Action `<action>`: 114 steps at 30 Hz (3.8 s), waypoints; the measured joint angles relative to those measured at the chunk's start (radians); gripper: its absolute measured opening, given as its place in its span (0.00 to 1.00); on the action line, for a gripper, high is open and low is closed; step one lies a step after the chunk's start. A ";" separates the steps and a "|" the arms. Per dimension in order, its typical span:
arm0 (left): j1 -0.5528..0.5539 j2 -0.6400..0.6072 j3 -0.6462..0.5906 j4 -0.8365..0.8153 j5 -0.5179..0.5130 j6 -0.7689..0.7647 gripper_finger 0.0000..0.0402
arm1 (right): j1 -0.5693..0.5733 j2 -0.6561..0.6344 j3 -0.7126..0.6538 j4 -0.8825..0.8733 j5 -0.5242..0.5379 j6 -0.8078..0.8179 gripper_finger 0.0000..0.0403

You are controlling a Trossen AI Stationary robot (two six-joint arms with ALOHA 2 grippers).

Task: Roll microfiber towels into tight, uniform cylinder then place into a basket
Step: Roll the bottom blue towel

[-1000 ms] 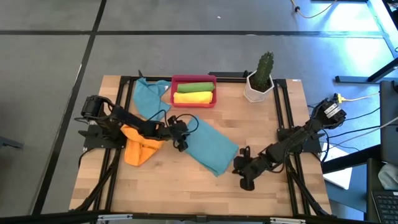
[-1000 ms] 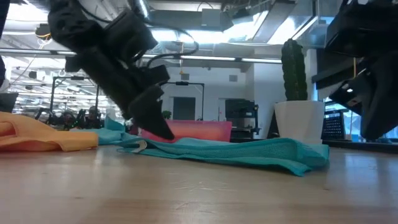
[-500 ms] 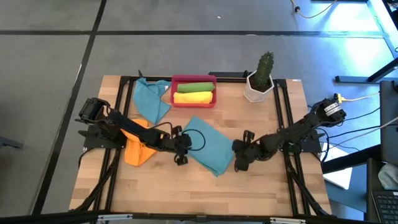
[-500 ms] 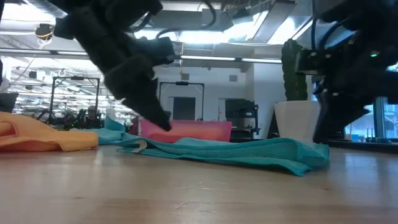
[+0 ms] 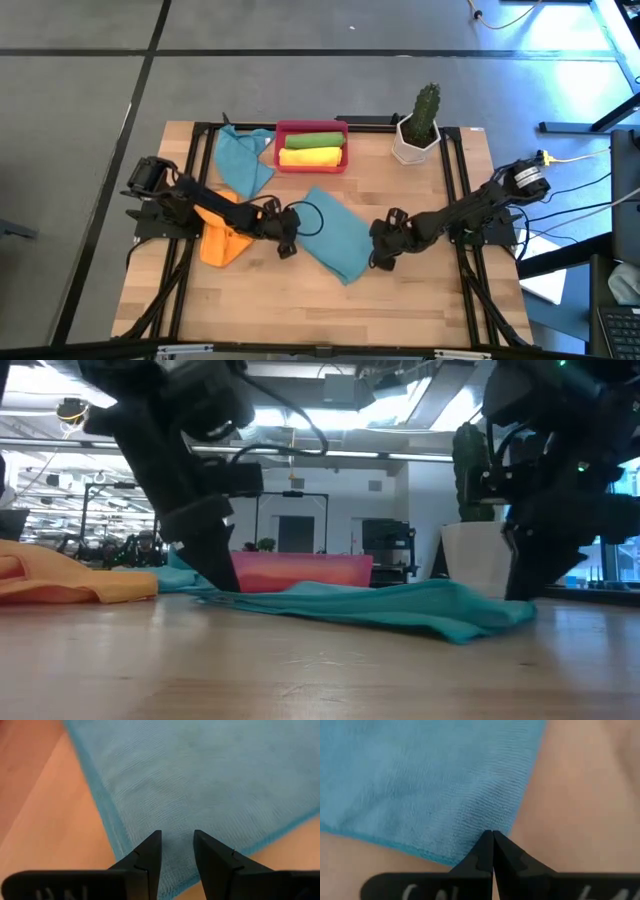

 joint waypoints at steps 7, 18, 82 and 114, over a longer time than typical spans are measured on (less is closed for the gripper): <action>0.073 0.000 -0.004 0.002 0.014 0.068 0.26 | 0.098 0.051 0.001 0.178 -0.037 0.054 0.01; 0.121 0.000 0.002 0.262 0.100 0.231 0.26 | 0.189 0.108 -0.002 0.743 -0.214 -0.062 0.01; -0.486 0.363 0.468 -0.200 -0.295 0.846 0.59 | 0.182 0.018 0.005 0.705 -0.177 -0.324 0.35; -0.497 0.366 0.466 -0.076 -0.446 0.912 0.55 | 0.182 0.018 0.005 0.704 -0.176 -0.324 0.35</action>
